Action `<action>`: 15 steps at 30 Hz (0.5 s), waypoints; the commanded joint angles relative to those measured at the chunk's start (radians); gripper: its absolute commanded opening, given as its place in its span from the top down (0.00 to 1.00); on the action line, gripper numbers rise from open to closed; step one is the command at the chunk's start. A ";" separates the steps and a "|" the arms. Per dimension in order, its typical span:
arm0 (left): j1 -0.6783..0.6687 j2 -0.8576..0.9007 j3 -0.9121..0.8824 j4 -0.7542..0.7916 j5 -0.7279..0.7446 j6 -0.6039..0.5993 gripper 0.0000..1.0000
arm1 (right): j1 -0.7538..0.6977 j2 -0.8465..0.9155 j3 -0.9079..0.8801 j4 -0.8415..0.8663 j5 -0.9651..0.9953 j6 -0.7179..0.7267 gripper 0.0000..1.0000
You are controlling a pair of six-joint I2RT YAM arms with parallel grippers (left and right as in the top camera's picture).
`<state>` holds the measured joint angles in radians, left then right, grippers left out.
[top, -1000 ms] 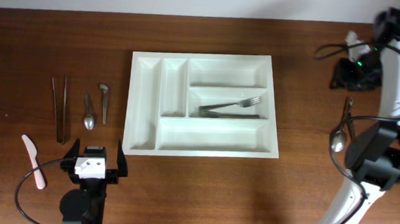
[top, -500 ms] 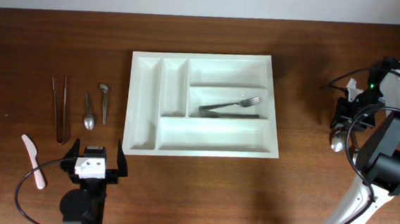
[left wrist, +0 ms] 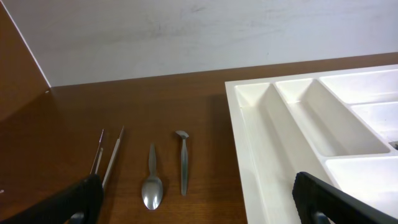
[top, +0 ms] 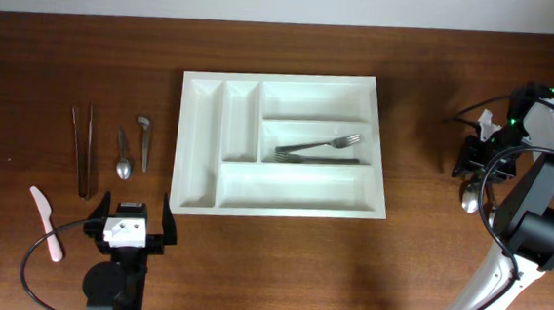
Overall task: Pack container
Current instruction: 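Move the right gripper back and grasp a silver spoon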
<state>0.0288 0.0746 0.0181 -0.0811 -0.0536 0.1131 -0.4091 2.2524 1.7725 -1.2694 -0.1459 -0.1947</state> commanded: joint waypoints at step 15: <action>0.005 -0.006 -0.009 0.003 -0.003 0.016 0.01 | 0.001 -0.023 0.127 -0.073 0.023 0.002 0.55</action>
<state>0.0288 0.0746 0.0185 -0.0811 -0.0536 0.1131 -0.4091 2.2524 1.8820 -1.3350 -0.1749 -0.1936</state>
